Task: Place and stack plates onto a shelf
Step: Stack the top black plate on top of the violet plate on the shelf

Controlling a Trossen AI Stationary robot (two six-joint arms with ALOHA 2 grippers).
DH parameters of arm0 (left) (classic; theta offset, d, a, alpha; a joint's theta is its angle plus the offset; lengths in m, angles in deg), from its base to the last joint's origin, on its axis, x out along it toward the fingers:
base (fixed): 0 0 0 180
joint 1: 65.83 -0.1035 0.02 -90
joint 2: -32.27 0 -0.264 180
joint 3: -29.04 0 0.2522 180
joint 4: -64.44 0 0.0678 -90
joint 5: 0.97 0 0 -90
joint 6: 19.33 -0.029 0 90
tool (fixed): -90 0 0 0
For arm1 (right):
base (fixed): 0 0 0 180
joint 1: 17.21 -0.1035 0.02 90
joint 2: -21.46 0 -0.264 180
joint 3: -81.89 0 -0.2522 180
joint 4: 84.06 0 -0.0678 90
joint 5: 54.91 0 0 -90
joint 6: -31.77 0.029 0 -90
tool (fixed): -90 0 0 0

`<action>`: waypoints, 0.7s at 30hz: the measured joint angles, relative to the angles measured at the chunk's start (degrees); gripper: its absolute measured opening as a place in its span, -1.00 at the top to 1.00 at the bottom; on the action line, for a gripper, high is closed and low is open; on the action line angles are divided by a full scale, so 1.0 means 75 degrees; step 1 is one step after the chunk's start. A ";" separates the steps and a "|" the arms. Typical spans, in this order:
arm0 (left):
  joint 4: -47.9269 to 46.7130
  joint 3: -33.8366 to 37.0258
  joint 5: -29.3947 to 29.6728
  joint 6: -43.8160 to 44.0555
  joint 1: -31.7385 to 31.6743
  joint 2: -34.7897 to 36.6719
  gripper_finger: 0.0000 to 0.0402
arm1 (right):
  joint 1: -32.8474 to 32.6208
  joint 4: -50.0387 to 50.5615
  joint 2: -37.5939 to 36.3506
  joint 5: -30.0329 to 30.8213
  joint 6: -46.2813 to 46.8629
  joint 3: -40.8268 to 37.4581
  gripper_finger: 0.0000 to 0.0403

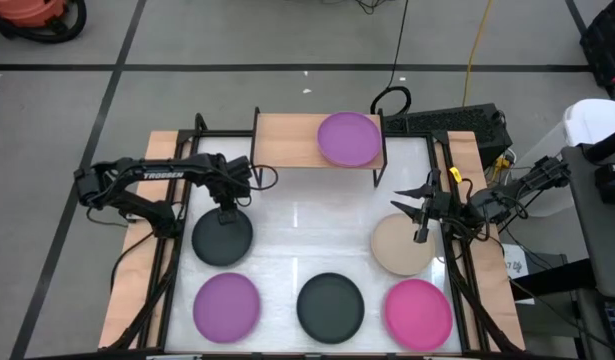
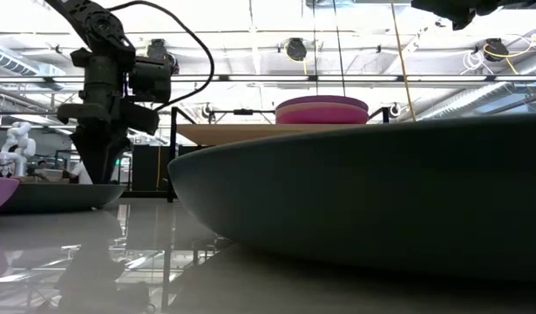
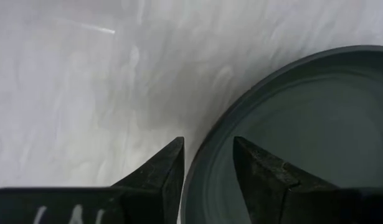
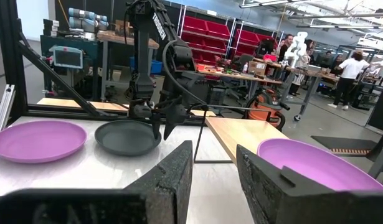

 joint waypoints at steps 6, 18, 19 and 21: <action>0.0028 -0.0004 -0.0088 0.0140 0.0197 -0.0380 0.29 | 0.0000 0.0000 0.0003 -0.0001 -0.0006 -0.0006 0.46; 0.0056 -0.0010 -0.0100 0.0115 0.0302 -0.0632 0.70 | 0.0000 0.0000 0.0006 0.0000 -0.0009 -0.0012 0.46; 0.0051 -0.0010 -0.0117 0.0084 0.0302 -0.0629 0.77 | 0.0000 0.0000 0.0004 -0.0001 -0.0009 -0.0012 0.46; 0.0061 -0.0017 -0.0201 0.0106 0.0302 -0.0618 0.91 | 0.0000 0.0000 0.0006 -0.0002 -0.0014 -0.0012 0.46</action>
